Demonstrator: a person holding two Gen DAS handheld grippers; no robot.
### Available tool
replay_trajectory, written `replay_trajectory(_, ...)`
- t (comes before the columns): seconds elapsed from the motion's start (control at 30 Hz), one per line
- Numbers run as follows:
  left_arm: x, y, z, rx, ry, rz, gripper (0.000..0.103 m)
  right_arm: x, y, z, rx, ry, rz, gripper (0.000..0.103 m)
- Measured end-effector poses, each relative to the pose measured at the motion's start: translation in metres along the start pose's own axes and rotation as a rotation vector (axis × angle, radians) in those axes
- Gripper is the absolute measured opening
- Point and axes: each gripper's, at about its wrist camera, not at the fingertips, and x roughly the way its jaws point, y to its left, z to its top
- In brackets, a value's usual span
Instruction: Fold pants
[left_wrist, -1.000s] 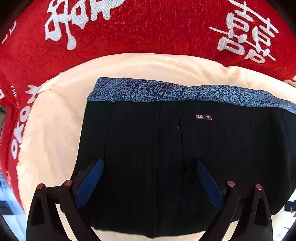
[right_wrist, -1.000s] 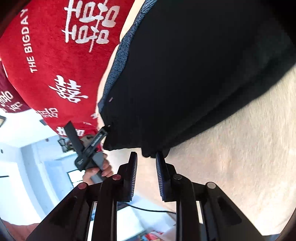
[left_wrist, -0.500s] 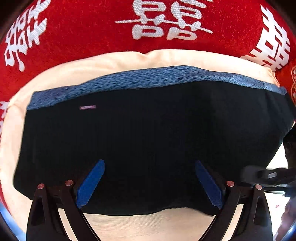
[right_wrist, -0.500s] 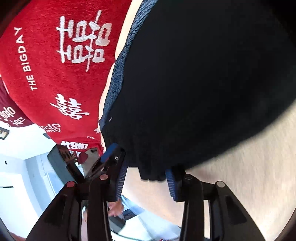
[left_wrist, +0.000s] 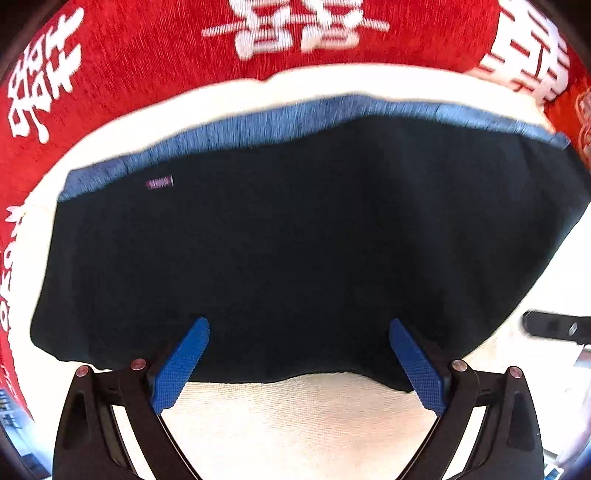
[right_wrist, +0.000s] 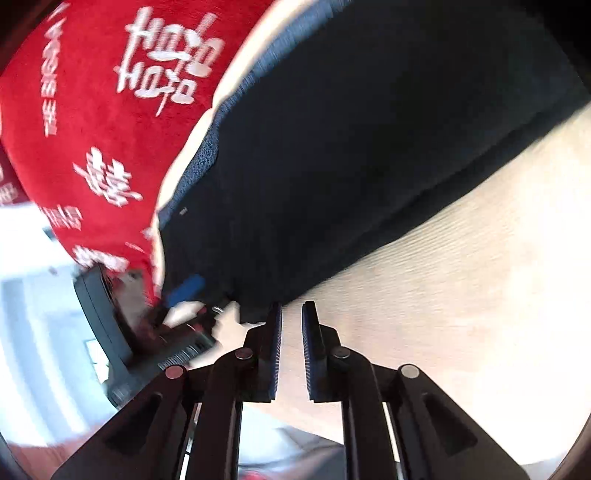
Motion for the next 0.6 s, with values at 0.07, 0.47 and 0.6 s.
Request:
replay_trajectory(0.07,-0.009,-0.007,0.008,-0.008,-0.029,-0.015,0.099,-0.024,-0.001,0.013,-0.048,-0.068,-0.072,0.013)
replay_trajectory(0.47,0.016,-0.025,0.023,-0.048,0.012,0.020,0.100,-0.064,-0.073,0.042,0.016,-0.086,-0.263,0.020)
replay_trajectory(0.6,0.000,-0.036,0.052,-0.049,-0.055,0.023,0.099,-0.085,-0.062,0.062,-0.054,-0.156,-0.234,0.026)
